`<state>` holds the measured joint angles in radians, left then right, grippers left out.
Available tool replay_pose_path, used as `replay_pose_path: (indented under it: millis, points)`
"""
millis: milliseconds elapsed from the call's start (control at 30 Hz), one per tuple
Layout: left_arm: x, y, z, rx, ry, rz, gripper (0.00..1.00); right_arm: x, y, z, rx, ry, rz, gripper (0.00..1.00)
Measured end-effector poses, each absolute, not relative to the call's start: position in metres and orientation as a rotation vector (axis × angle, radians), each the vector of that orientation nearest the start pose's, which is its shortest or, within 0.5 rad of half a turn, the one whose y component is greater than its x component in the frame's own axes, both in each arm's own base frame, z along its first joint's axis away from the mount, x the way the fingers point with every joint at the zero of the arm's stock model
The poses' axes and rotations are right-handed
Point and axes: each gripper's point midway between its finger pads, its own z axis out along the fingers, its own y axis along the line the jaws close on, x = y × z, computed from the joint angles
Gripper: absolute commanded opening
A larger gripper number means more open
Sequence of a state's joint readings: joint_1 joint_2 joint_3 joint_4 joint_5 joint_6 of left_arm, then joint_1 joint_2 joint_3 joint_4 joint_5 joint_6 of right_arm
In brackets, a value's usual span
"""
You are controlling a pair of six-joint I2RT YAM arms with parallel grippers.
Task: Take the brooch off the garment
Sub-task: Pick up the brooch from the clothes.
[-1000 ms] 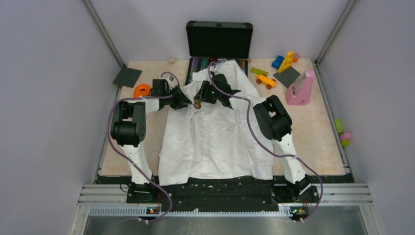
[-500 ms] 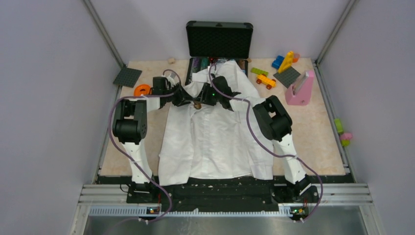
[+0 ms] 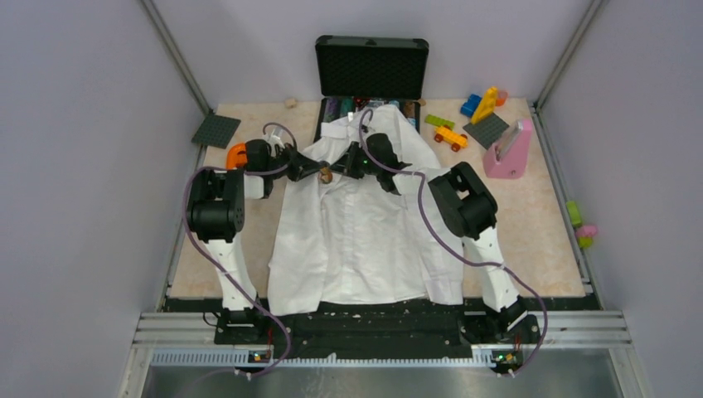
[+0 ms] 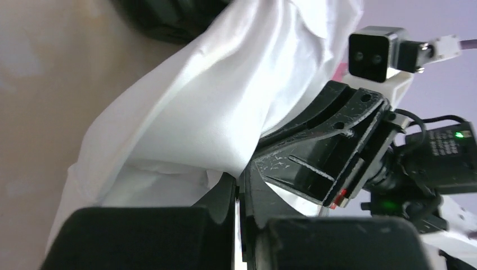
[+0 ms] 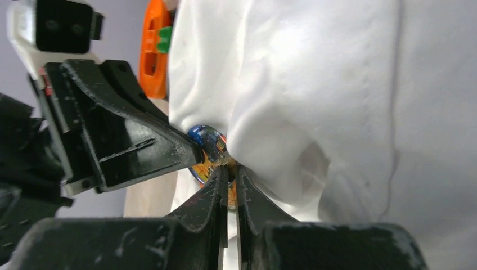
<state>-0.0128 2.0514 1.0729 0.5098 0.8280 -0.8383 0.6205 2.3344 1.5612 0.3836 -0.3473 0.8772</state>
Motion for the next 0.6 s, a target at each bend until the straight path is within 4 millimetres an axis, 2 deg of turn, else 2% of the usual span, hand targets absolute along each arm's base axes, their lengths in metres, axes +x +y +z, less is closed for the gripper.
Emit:
replay_pose_path:
  millis: [100,200,300,400,600]
  points:
    - [0.466,-0.158,0.096,-0.321,2.02,-1.475,0.0,0.453,0.431,0.086,0.015,2.115,1.307,0.26]
    - [0.46,-0.164,0.114,-0.28,1.95,-1.559,0.0,0.44,0.422,0.109,-0.012,2.084,1.318,0.47]
    - [0.448,-0.167,0.126,-0.255,1.933,-1.575,0.0,0.426,0.413,0.128,-0.053,2.061,1.315,0.58]
    - [0.432,-0.167,0.136,-0.238,1.942,-1.556,0.0,0.408,0.396,0.141,-0.096,2.044,1.29,0.63]
    - [0.4,-0.177,0.162,-0.154,1.969,-1.488,0.0,0.367,0.358,0.166,-0.213,1.999,1.247,0.6]
